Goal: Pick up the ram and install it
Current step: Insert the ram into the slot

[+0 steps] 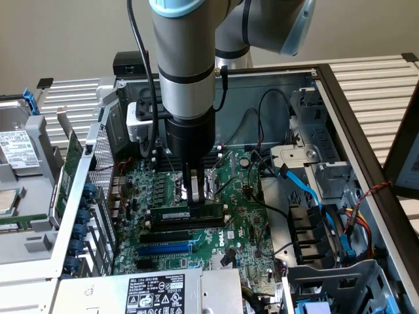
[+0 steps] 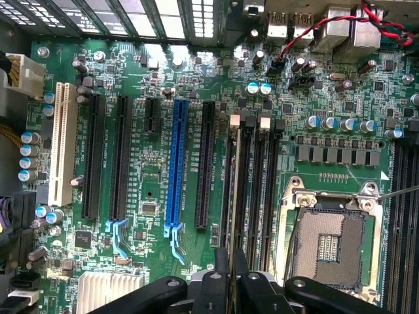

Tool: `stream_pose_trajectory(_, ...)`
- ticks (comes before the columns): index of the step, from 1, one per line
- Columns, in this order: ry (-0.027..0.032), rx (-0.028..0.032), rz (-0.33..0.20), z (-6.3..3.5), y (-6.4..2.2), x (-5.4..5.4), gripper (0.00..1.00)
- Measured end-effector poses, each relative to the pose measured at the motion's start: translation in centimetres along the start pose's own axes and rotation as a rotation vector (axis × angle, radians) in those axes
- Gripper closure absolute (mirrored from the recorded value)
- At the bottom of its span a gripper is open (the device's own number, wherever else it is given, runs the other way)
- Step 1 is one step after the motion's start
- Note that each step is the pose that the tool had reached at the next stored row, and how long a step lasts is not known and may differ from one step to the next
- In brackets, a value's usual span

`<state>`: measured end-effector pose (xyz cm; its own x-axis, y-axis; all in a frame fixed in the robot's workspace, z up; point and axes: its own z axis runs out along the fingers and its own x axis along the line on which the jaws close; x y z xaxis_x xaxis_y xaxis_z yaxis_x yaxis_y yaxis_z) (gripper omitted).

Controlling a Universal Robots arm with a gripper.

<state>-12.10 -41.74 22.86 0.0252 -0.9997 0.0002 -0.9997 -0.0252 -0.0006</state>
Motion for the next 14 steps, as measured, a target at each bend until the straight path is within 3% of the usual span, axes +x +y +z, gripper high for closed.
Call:
stream_pose_trajectory(6,0.0024,0.0025,0.0,0.03,0.04,0.01,0.87)
stream_pose_trajectory(14,0.0053,0.0111,0.0,0.03,0.14,0.02,0.87)
